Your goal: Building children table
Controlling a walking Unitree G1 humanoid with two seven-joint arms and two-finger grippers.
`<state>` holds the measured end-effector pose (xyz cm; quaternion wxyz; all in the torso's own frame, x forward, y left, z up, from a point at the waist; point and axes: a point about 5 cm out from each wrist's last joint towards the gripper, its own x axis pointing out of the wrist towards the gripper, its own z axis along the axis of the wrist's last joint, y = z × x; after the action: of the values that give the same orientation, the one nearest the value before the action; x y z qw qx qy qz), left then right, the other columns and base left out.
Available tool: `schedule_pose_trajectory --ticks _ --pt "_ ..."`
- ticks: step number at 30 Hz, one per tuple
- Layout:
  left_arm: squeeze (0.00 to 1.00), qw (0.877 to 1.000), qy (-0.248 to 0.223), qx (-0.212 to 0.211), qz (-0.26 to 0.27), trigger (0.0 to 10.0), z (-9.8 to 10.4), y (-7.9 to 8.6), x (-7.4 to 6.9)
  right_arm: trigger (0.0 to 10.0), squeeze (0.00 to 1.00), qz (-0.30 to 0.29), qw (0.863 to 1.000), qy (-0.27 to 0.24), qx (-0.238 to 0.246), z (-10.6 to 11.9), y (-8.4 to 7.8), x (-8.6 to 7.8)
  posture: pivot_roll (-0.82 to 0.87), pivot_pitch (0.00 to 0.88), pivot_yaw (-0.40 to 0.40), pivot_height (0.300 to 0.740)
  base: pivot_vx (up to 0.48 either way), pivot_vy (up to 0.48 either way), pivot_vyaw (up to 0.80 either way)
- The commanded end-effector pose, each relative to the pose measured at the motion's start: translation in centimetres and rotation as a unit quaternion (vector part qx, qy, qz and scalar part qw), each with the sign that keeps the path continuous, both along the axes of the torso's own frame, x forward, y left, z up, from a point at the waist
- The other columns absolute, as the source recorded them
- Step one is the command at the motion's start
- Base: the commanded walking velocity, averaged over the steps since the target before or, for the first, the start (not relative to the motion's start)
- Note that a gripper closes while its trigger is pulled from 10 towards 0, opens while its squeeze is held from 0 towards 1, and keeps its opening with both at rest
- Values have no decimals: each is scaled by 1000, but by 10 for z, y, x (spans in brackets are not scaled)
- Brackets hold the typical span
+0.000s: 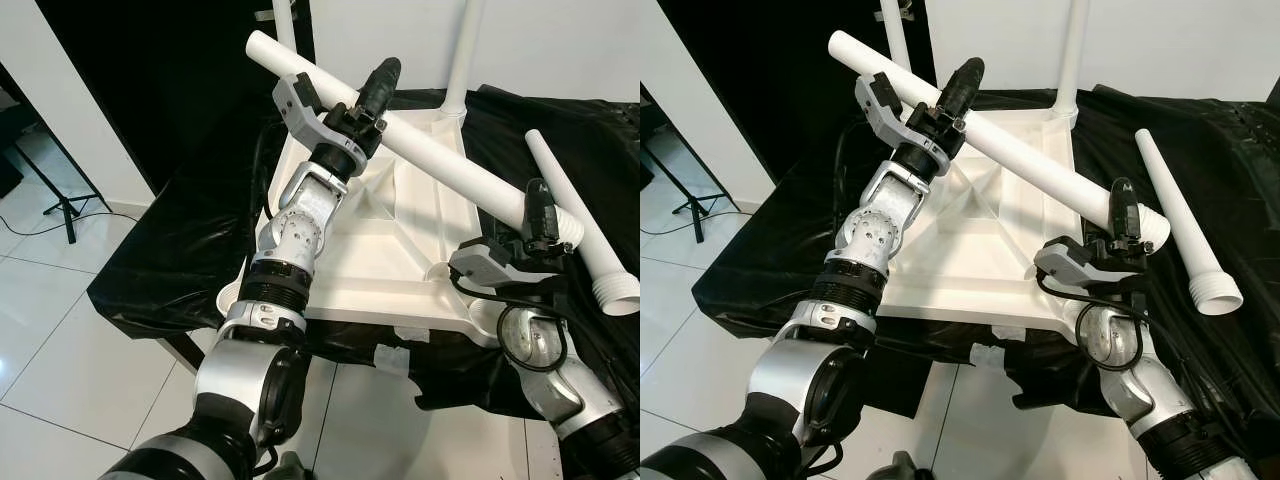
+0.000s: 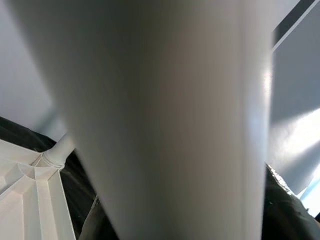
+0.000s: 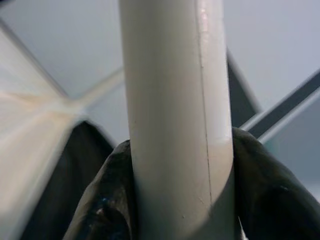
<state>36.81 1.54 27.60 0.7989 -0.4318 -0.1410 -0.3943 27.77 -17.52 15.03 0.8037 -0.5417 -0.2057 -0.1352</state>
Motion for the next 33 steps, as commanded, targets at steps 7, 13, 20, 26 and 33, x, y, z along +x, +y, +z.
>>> schedule_pose_trajectory --ticks 7,13,20,26,33 --pt "0 996 -58 -24 -57 0 25 -40 -24 10000 922 142 979 122 82 -1 39 -7 -9 0 91 740 0 0 0" --pt "0 996 -60 -27 -62 0 26 -42 -25 10000 0 176 954 181 160 16 44 -1 -15 0 91 740 0 0 0" --pt "0 993 -87 -11 -82 0 27 -47 -32 10000 0 193 929 244 201 38 24 13 -21 0 91 740 0 0 0" --pt "0 991 -100 -7 -89 0 28 -50 -37 8549 0 184 921 289 187 36 9 22 -11 0 82 740 0 0 0" --pt "86 990 -108 -2 -92 8745 28 -49 -39 0 0 191 907 330 176 24 12 20 6 0 76 740 0 0 0"
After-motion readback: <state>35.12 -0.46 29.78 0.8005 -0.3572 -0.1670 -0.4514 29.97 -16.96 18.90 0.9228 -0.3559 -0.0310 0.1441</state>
